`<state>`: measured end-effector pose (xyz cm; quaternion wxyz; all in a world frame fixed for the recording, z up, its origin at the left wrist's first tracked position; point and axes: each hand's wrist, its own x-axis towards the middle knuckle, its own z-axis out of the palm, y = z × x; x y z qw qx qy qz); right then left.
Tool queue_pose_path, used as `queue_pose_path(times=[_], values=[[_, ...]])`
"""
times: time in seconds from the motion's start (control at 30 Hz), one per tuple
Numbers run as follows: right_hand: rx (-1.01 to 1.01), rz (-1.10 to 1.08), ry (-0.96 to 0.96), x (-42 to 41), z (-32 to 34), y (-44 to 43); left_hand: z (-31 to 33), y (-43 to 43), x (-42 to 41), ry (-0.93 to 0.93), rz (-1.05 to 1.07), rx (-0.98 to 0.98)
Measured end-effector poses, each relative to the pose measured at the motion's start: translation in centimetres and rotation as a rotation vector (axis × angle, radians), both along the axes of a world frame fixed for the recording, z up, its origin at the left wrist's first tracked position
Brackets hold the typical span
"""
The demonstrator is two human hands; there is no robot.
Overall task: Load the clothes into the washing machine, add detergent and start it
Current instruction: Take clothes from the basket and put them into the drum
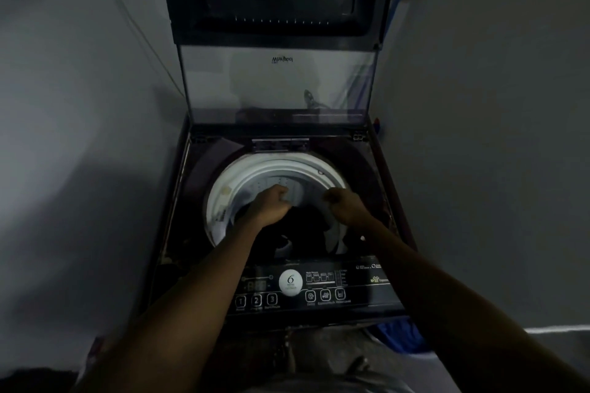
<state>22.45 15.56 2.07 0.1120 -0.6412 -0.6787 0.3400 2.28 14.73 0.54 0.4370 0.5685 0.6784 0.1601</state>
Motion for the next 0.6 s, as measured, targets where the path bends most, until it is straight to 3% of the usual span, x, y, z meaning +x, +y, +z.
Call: queue_pose_path(times=[0.2,0.6], values=[[0.082,-0.073,0.059,1.5,0.9,-0.3,0.2,-0.9,2.7,0.034,0.027,0.147],[0.285,-0.177,0.365,10.6,2.7,-3.4,2.1,-5.6,15.0,0.058,0.070,0.427]])
